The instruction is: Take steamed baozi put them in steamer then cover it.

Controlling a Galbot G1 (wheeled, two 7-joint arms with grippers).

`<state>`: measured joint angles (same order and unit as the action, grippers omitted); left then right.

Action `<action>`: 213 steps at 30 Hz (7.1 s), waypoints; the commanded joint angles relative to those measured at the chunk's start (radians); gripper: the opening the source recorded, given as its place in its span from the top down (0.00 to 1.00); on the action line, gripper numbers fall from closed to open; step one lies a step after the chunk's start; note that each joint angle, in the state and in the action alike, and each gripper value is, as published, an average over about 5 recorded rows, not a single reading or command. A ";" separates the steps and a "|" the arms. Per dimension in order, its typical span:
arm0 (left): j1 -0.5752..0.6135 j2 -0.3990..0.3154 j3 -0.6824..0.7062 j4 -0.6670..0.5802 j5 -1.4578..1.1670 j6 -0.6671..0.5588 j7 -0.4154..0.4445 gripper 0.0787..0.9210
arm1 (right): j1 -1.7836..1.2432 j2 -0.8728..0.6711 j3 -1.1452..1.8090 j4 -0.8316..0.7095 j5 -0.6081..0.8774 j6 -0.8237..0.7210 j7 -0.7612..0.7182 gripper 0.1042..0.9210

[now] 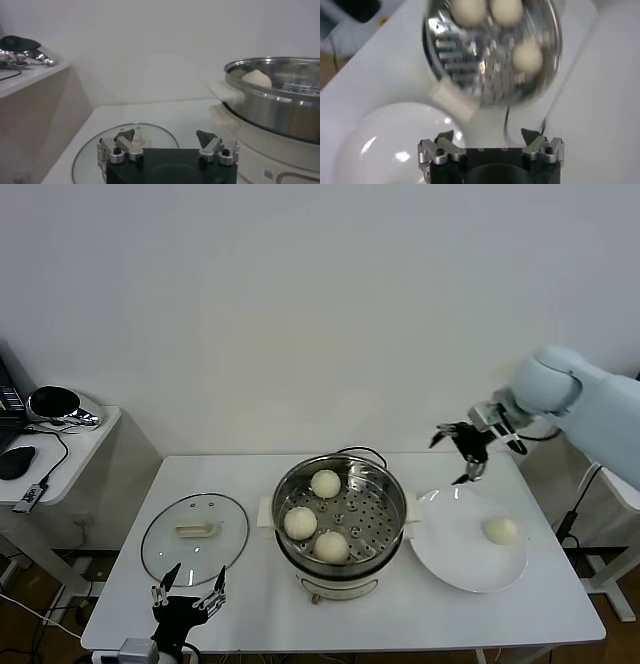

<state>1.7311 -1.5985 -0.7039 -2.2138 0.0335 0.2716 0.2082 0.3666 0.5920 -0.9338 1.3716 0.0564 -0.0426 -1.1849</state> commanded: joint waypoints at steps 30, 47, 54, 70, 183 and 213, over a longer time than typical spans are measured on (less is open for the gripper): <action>-0.001 -0.001 0.002 0.056 0.035 0.006 -0.003 0.12 | -0.506 0.120 0.367 -0.404 -0.444 0.069 0.068 0.12; -0.004 -0.001 0.001 0.073 0.036 0.006 -0.002 0.12 | -0.509 0.143 0.374 -0.431 -0.477 0.067 0.060 0.12; -0.004 -0.001 0.004 0.076 0.038 0.006 -0.003 0.12 | -0.509 0.142 0.376 -0.433 -0.473 0.067 0.058 0.26; -0.024 -0.001 0.010 0.082 0.041 0.005 -0.004 0.12 | -0.317 -0.002 0.238 -0.170 -0.236 -0.042 0.013 0.44; -0.093 0.052 0.097 0.105 0.042 -0.193 -0.097 0.12 | -1.828 0.378 1.782 0.475 0.657 -0.006 0.974 0.12; -0.324 0.439 0.153 0.546 1.348 -0.252 -0.563 0.12 | -1.901 0.675 1.830 0.478 0.596 0.064 0.995 0.12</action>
<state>1.4983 -1.3644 -0.5930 -1.8836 0.9232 -0.0170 -0.0805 -1.5125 1.2062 0.8630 1.8450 0.6755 -0.0026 -0.1997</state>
